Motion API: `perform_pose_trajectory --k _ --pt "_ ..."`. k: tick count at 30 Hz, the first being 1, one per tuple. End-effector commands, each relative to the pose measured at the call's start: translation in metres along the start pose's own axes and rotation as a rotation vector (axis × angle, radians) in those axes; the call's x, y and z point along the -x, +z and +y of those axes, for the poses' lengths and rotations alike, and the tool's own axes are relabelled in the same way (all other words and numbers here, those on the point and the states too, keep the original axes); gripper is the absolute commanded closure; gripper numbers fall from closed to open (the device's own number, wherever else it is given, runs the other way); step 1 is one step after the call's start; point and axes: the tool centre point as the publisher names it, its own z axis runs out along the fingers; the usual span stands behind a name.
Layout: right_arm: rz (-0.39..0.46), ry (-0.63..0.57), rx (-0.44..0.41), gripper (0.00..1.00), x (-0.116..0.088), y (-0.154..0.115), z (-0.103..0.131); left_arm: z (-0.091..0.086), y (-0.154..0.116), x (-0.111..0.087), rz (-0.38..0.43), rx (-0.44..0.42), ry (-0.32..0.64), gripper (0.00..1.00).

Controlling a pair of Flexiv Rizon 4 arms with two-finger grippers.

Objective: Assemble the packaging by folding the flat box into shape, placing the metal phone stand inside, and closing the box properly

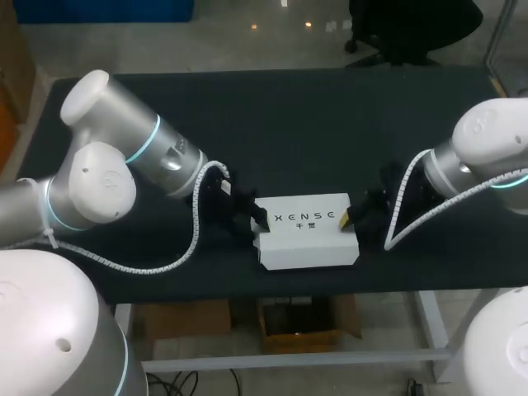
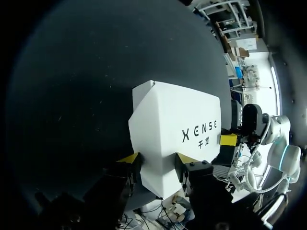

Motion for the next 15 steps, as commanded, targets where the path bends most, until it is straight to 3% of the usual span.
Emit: perform_pose_trajectory --k 1,15 --pt "0.015 -0.001 -0.007 0.48 0.001 0.005 0.002 -0.004 0.009 0.005 0.025 0.004 0.009 0.53" --pt "0.022 -0.003 -0.012 0.51 -0.01 0.004 -0.001 0.002 0.004 -0.008 0.041 -0.011 0.028 0.53"
